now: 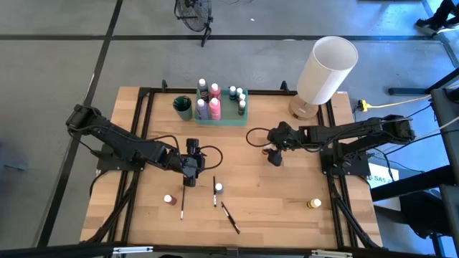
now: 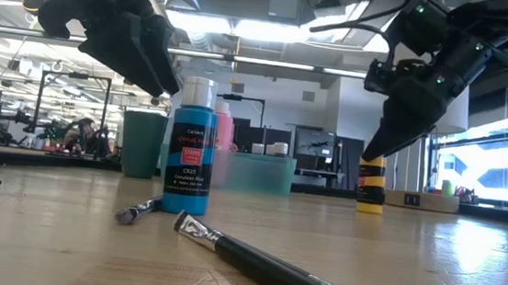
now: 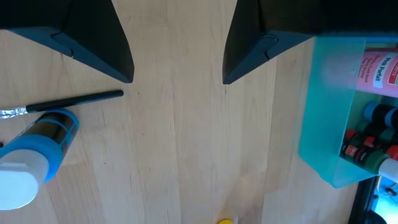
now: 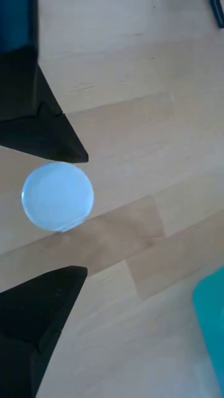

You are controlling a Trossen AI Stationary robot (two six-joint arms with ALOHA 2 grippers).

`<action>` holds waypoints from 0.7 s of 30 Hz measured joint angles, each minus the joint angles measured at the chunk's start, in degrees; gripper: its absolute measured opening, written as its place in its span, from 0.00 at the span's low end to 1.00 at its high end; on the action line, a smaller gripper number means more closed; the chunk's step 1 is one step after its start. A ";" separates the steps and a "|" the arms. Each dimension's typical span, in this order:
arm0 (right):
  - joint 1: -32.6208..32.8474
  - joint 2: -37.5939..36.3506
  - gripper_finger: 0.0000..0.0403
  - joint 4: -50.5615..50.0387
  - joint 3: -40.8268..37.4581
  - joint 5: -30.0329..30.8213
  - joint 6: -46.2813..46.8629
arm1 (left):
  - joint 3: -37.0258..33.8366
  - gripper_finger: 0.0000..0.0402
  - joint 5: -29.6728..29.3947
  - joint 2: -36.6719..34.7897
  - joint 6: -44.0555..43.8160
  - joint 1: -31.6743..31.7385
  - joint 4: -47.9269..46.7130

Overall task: Pick & Place Paint Supplies
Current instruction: Put the top small yellow paint bottle into the green bin

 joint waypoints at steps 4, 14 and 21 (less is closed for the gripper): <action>0.00 0.00 0.71 0.01 0.00 0.02 -0.14 | 0.00 0.60 -0.02 -0.01 0.00 0.00 0.00; 0.00 0.00 0.50 0.00 0.00 0.02 -0.14 | 0.00 0.60 0.00 -0.01 0.00 0.00 0.00; 0.02 0.00 0.34 0.17 0.02 -0.07 0.49 | 0.00 0.60 0.00 -0.01 0.00 0.00 0.00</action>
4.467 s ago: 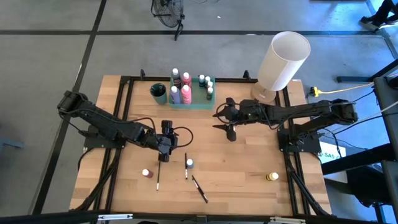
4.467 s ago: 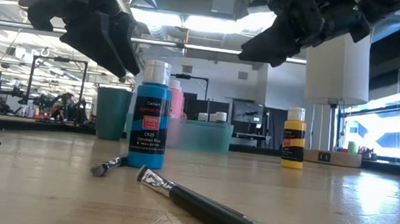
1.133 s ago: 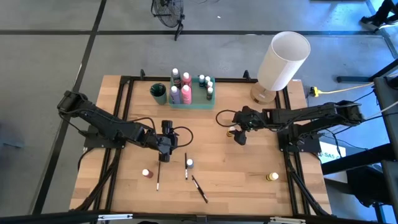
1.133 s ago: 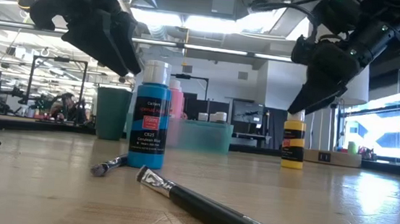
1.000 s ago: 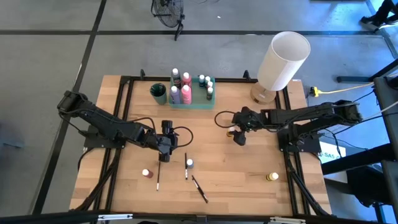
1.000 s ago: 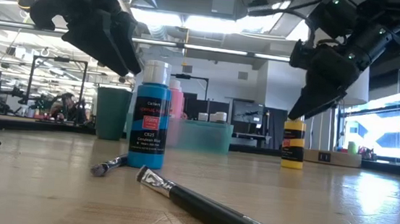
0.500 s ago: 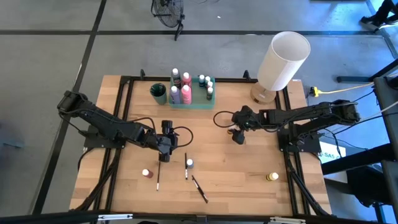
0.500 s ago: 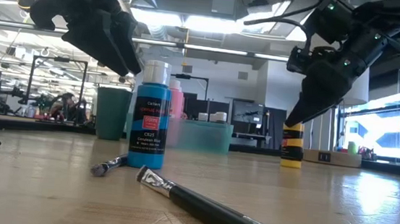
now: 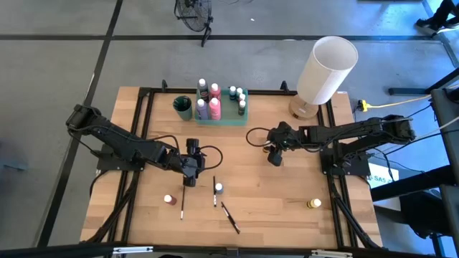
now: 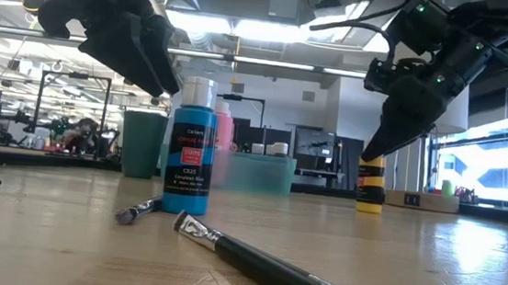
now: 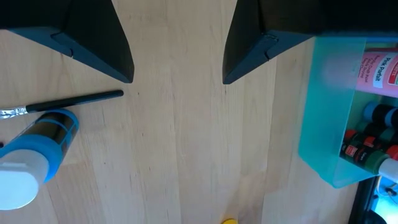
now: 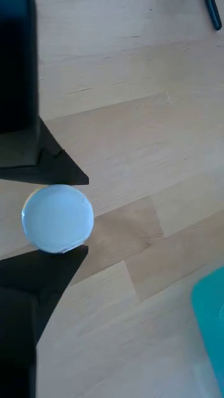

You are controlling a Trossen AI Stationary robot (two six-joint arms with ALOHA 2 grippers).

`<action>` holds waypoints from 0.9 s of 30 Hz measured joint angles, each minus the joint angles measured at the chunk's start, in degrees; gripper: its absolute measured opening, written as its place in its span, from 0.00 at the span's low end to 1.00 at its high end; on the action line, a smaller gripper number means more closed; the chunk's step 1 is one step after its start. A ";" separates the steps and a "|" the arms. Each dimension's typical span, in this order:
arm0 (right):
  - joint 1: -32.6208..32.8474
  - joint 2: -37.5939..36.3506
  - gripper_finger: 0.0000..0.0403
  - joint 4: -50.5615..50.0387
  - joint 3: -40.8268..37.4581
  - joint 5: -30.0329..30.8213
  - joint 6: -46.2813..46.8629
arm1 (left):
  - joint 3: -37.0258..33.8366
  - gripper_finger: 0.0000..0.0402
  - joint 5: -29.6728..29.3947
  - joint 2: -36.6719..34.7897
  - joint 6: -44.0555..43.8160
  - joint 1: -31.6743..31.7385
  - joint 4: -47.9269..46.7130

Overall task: Pick & Place Paint Supplies
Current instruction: Put the top small yellow paint bottle into the green bin

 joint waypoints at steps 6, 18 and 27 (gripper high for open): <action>0.00 0.00 0.34 0.42 0.00 -0.24 0.27 | 0.00 0.60 0.00 0.00 0.02 0.00 -0.02; 0.13 0.00 0.34 7.74 4.61 -0.85 -5.18 | 0.00 0.60 -0.02 0.00 0.89 0.00 0.19; -0.40 -0.04 0.34 21.08 6.01 5.82 -9.43 | 0.00 0.60 -0.02 0.02 1.57 0.00 1.32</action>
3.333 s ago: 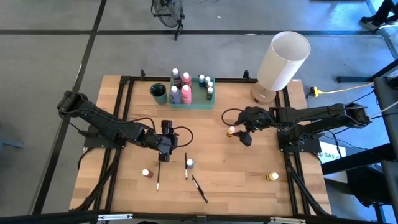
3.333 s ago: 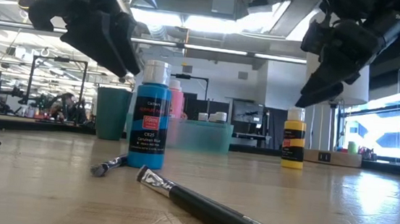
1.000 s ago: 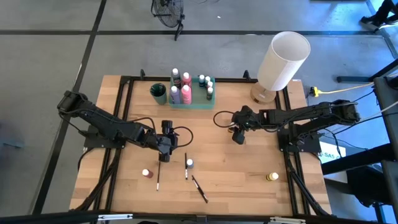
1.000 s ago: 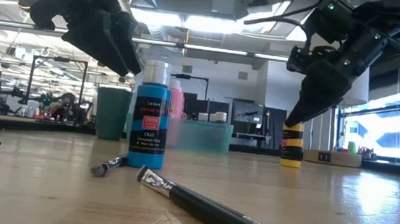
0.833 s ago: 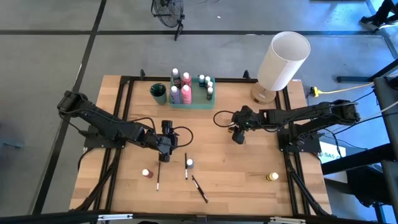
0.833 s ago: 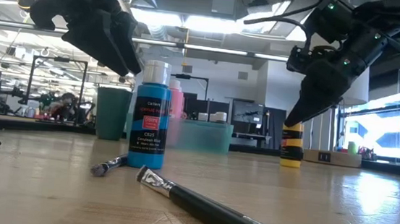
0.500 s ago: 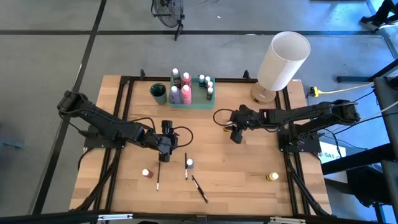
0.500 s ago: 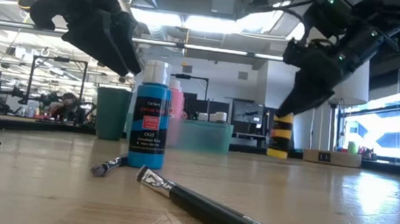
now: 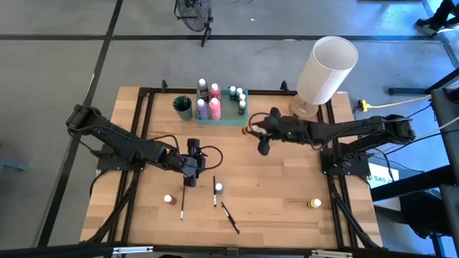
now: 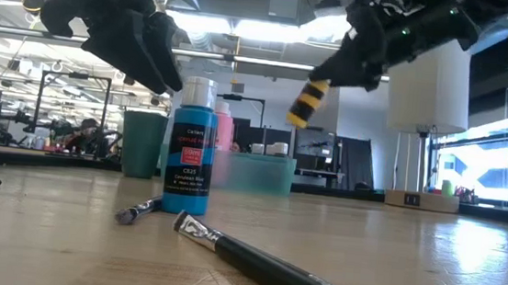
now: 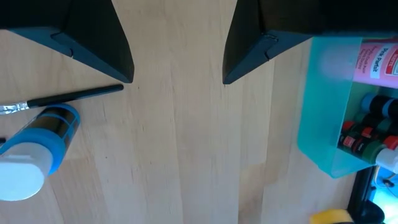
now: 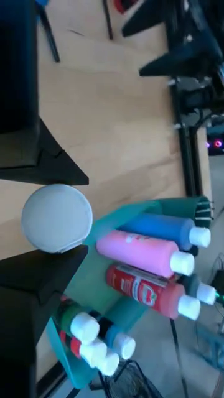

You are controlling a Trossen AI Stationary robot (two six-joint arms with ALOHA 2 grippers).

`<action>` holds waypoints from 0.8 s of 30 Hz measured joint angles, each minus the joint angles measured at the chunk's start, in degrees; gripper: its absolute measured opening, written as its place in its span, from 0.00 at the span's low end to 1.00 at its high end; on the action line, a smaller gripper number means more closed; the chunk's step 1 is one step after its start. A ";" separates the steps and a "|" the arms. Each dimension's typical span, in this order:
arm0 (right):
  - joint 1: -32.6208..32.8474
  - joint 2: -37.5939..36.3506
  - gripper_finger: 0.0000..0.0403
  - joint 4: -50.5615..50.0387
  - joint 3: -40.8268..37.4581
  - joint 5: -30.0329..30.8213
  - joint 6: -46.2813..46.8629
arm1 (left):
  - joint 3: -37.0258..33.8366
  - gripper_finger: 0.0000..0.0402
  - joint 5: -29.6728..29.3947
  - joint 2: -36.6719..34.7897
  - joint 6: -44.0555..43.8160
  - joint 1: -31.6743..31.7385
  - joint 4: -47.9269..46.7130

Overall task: Pick & Place Paint Supplies
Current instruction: Put the top small yellow paint bottle into the green bin

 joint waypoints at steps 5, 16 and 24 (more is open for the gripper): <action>-2.48 0.02 0.34 2.53 0.00 0.00 1.17 | 0.00 0.60 0.00 -0.02 0.10 0.00 0.07; -8.45 0.17 0.34 7.46 -0.01 -4.29 2.12 | 0.00 0.60 -0.09 0.00 1.47 0.85 0.54; -10.36 5.34 0.34 10.48 1.03 -6.36 4.60 | 0.00 0.60 -0.06 -0.02 1.55 2.41 0.63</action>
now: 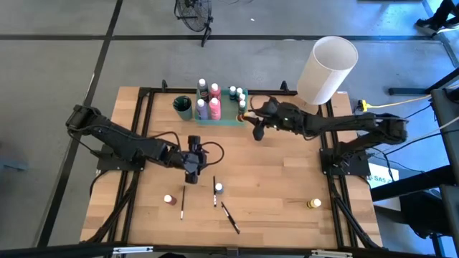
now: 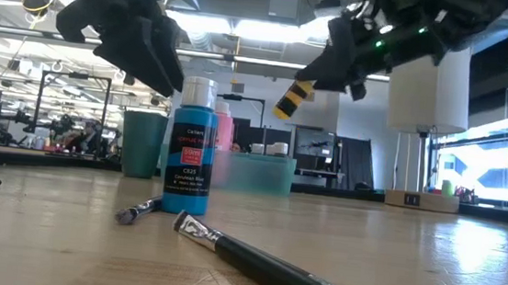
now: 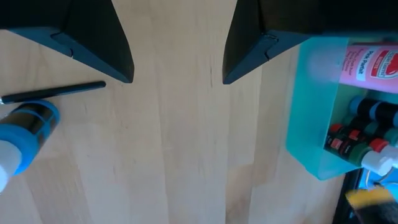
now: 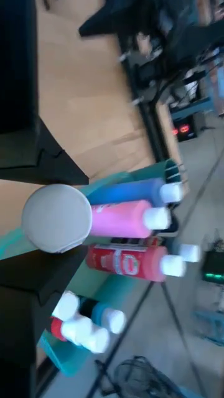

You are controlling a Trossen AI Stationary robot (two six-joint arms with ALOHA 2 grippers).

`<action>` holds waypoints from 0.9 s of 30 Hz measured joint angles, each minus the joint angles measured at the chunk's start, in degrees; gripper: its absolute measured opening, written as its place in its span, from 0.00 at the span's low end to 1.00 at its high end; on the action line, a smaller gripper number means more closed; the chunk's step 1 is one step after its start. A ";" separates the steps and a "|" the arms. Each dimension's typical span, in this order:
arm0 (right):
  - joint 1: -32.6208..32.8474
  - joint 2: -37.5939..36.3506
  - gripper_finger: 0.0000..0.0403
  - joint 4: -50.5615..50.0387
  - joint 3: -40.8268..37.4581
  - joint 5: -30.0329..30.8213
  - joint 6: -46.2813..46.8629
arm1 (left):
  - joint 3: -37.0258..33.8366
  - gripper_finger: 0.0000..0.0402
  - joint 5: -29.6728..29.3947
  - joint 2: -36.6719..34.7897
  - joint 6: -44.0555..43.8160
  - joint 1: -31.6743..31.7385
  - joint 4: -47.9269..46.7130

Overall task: Pick & Place Paint Supplies
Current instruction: Put the top small yellow paint bottle into the green bin

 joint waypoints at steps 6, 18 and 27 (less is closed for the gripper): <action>-1.54 8.46 0.34 -7.58 9.32 1.57 2.05 | 0.00 0.60 0.01 0.01 0.13 0.37 0.21; -2.95 19.20 0.34 -32.11 27.46 8.06 6.99 | 0.00 0.60 0.37 0.00 0.43 0.34 -0.70; -6.74 21.67 0.34 -38.35 30.18 5.95 9.73 | 0.00 0.60 0.37 0.00 -0.51 0.34 -0.66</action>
